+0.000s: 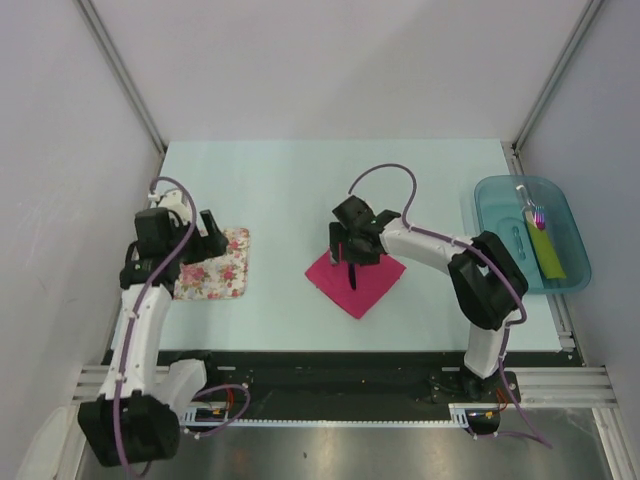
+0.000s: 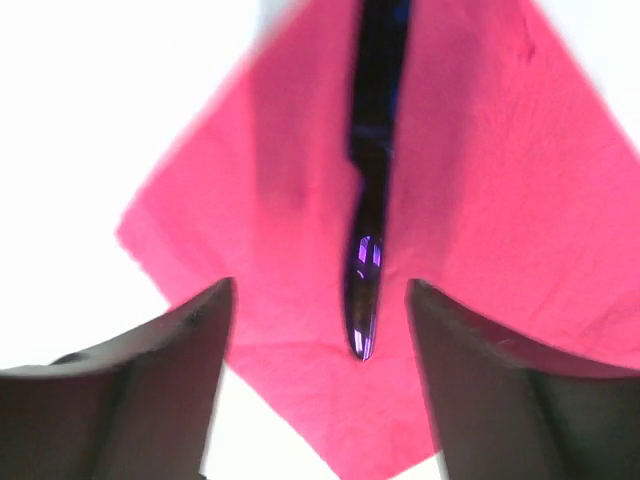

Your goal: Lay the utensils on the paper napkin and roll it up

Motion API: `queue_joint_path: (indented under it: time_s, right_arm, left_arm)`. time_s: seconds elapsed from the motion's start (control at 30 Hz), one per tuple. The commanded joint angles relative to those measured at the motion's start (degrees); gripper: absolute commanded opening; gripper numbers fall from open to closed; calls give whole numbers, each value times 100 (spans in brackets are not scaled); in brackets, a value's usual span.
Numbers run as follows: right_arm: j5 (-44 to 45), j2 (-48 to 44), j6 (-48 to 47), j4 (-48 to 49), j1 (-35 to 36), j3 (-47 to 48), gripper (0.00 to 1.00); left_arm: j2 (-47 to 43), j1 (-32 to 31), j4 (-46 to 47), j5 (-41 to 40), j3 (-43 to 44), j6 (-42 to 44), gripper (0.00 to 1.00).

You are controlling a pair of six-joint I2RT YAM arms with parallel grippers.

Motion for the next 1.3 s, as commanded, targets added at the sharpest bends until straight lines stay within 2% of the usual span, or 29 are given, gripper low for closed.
queue_joint_path:
  time_s: [0.0, 0.03, 0.13, 0.27, 0.4, 0.5, 0.57, 0.8, 1.07, 1.27]
  right_arm:
    - [0, -816, -855, 221, -93, 480, 85]
    - [-200, -878, -1022, 292, -136, 471, 92]
    - [-596, -1063, -1515, 503, -400, 471, 100]
    - [-1510, -1133, -1639, 609, -927, 497, 100]
    - [-2783, -1037, -1595, 600, -1516, 506, 100]
    - [-3294, -1037, -1586, 653, -1868, 515, 100]
    - [-3375, -1054, -1595, 644, -2026, 541, 100]
    - [-3682, -1396, -1779, 635, -2167, 261, 100]
    - [-3823, -1643, -1832, 714, -2167, 76, 100]
    - [-4043, -1590, -1771, 749, -2176, 76, 100]
  left_arm:
    - [796, 828, -886, 185, 725, 568, 88]
    - [947, 1152, -948, 186, 796, 717, 83]
    - [1729, 1541, -1107, -24, 1095, 911, 74]
    - [2600, 2006, -1063, -359, 1446, 1079, 65]
    - [3198, 2087, -608, -842, 1578, 1359, 58]
    - [3681, 2095, -466, -1185, 1727, 1369, 51]
    - [3962, 2095, -421, -1438, 1781, 1360, 45]
    - [4552, 2104, -123, -1713, 1983, 1289, 40]
    - [4798, 2280, 176, -1792, 2045, 1518, 37]
    - [5070, 2429, 299, -1739, 2115, 1623, 29]
